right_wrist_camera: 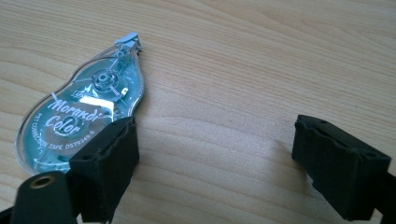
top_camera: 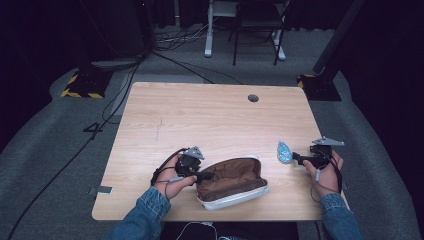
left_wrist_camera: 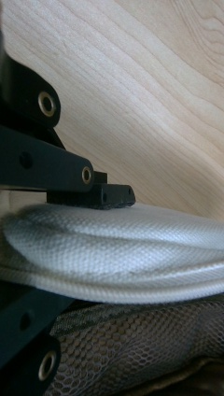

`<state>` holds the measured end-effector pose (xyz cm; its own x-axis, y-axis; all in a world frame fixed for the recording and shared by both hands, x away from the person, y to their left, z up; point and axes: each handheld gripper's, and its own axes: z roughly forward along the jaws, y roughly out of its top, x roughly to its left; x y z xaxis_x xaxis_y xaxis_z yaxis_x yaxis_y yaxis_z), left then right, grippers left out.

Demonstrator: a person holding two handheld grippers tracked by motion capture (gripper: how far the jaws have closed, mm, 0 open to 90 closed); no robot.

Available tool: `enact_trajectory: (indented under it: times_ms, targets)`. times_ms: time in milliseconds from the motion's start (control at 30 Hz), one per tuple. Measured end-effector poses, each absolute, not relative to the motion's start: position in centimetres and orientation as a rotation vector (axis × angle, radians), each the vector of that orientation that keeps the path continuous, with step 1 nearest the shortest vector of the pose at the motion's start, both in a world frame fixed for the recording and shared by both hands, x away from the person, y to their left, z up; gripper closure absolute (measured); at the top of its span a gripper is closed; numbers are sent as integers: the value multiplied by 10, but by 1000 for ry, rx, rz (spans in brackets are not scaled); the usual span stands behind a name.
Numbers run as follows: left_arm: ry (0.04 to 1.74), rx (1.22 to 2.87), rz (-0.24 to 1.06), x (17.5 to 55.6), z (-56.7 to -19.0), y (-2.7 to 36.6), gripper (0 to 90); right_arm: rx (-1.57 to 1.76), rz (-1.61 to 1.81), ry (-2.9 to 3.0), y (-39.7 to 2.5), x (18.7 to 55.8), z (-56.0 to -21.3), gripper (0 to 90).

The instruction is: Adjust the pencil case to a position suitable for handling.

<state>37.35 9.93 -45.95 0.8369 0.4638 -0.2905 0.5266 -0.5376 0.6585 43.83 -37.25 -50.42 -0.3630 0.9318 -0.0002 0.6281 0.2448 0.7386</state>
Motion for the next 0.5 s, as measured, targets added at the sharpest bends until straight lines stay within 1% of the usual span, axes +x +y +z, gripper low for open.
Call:
enact_trajectory:
  times_ms: [133,167,200,233,267,300,333,367,500]
  targets:
    - [728,2239,-90,374,-461,99,771,1421,918,2081,-372,438,-504,149]
    - [732,2237,-82,373,-461,99,737,1421,918,2081,-372,438,-504,149]
    - [738,2232,-59,374,-460,98,670,1421,918,2081,-372,438,-504,149]
    - [744,2228,-30,374,-461,99,571,1421,918,2081,-372,438,-504,149]
    - [744,2228,-30,374,-461,99,495,1421,918,2081,-372,438,-504,150]
    - [750,2215,7,375,-461,99,422,1421,918,2081,-372,438,-504,150]
    - [752,2211,17,375,-460,99,376,1421,918,2081,-372,438,-504,150]
    - [748,2207,28,375,-460,100,344,1421,918,2082,-372,438,-504,150]
    - [752,2194,44,375,-458,101,291,1420,918,2082,-372,438,-504,149]
